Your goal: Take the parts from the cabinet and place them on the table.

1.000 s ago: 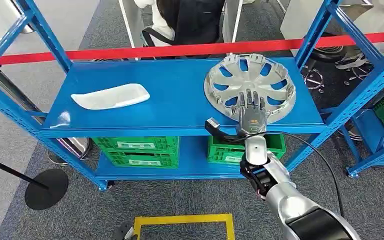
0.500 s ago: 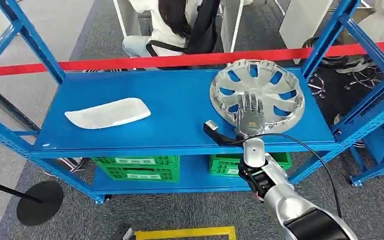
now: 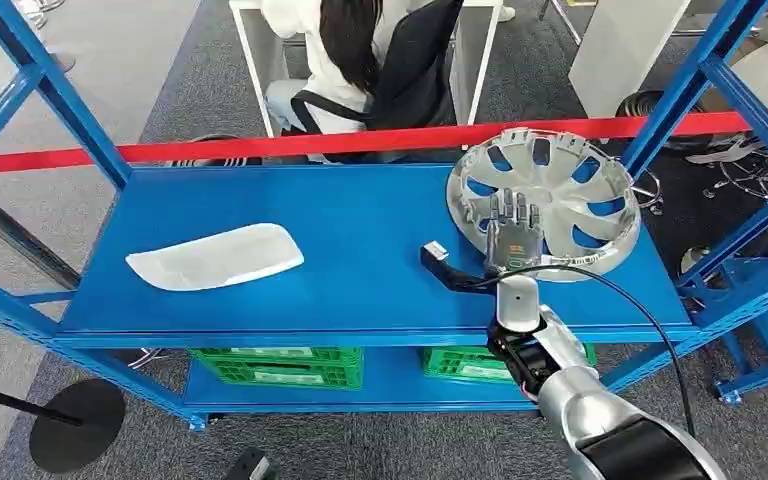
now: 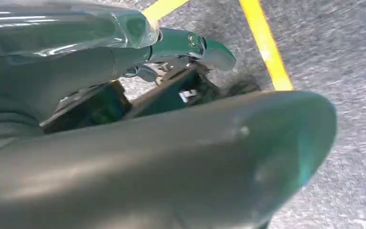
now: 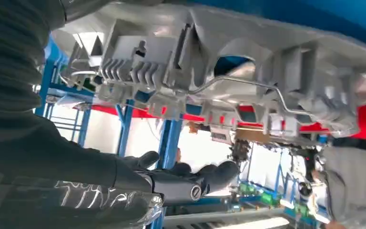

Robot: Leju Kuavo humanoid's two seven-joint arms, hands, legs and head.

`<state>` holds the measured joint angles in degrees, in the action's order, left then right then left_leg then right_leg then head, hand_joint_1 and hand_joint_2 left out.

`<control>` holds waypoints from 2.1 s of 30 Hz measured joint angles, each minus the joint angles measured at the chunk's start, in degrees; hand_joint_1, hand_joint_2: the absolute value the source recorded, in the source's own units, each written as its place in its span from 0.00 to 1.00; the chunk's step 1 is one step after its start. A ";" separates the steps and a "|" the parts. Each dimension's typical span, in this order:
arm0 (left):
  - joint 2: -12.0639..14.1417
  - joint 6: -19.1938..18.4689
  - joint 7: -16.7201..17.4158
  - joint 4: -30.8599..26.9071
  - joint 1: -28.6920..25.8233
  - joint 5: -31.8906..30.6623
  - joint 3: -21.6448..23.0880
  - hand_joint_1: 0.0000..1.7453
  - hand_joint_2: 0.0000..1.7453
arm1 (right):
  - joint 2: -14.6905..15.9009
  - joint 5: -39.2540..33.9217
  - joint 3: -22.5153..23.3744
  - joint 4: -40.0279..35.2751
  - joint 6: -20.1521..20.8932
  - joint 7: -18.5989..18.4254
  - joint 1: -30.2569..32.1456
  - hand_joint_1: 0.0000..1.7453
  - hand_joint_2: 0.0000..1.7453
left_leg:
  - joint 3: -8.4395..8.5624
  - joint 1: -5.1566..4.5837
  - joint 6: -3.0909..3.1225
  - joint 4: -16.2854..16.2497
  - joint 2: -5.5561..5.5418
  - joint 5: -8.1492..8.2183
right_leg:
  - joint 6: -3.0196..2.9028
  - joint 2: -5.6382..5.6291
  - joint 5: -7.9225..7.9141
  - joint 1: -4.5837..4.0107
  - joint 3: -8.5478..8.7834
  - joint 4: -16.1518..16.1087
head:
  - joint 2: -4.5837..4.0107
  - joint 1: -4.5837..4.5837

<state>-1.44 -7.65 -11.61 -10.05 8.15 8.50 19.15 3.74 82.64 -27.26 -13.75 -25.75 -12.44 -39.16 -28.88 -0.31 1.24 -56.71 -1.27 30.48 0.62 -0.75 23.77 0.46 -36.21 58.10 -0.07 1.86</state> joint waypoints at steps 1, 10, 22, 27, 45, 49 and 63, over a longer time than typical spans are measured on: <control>0.00 0.11 -0.09 0.00 0.04 0.00 0.00 0.00 0.00 | 0.11 0.00 0.02 0.02 0.22 0.02 -0.12 0.00 1.00 | 0.19 -0.01 0.02 0.12 0.15 -0.03 | -0.10 -0.06 0.09 -0.03 0.05 0.00 | 0.00 0.06; 0.09 -0.39 -0.11 -0.02 0.40 -0.02 0.00 0.00 0.00 | 0.41 -0.83 0.61 0.02 8.81 0.13 -2.12 0.00 1.00 | 1.34 0.01 -0.46 1.79 0.63 0.52 | -0.57 -0.34 0.47 -0.16 0.34 -0.03 | 0.00 0.04; 0.18 -0.72 0.04 -0.02 0.39 -0.15 0.00 0.00 0.00 | 2.01 -1.51 1.57 0.02 13.18 -1.40 -2.42 0.00 1.00 | 1.73 -0.16 -0.59 1.67 0.63 0.45 | -0.60 -0.29 0.37 0.05 0.92 -0.16 | 0.00 0.02; 0.20 -0.83 0.26 -0.02 0.41 -0.55 0.00 0.00 0.00 | 2.62 -2.43 2.32 0.02 18.51 -1.81 -3.47 0.00 1.00 | 1.96 -0.20 -0.56 1.66 0.63 0.48 | -0.59 -0.28 0.37 0.05 1.14 -0.25 | 0.00 0.02; 0.17 -1.33 0.13 -0.02 0.63 -0.61 0.00 0.00 0.00 | 3.32 -3.56 3.89 0.00 17.57 -0.79 -2.32 1.00 1.00 | 2.17 -0.21 -0.51 1.61 0.62 0.51 | -0.56 -0.27 0.36 0.07 1.49 -0.28 | 0.00 0.02; 0.20 -1.27 0.02 -0.02 0.63 -0.61 0.00 0.00 0.00 | 3.15 -3.76 4.00 0.00 18.73 -0.79 -1.52 1.00 1.00 | 2.17 -0.21 -0.51 1.61 0.62 0.51 | -0.55 -0.26 0.35 0.08 1.51 -0.29 | 0.00 0.04; 0.26 -1.33 0.02 -0.04 0.75 -0.61 0.00 0.00 0.00 | 3.23 -4.24 5.31 0.00 19.17 -0.04 -1.26 1.00 1.00 | 2.20 -0.23 -0.51 1.60 0.62 0.51 | -0.54 -0.26 0.34 0.07 1.52 -0.29 | 0.00 0.04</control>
<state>-1.18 -8.98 -11.58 -10.10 8.90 7.89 19.15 6.97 78.40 -21.94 -13.75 -6.58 -12.48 -40.42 -26.68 -0.53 0.73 -55.11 -0.65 30.99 0.08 -1.01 24.12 0.54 -34.69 57.81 -0.07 1.90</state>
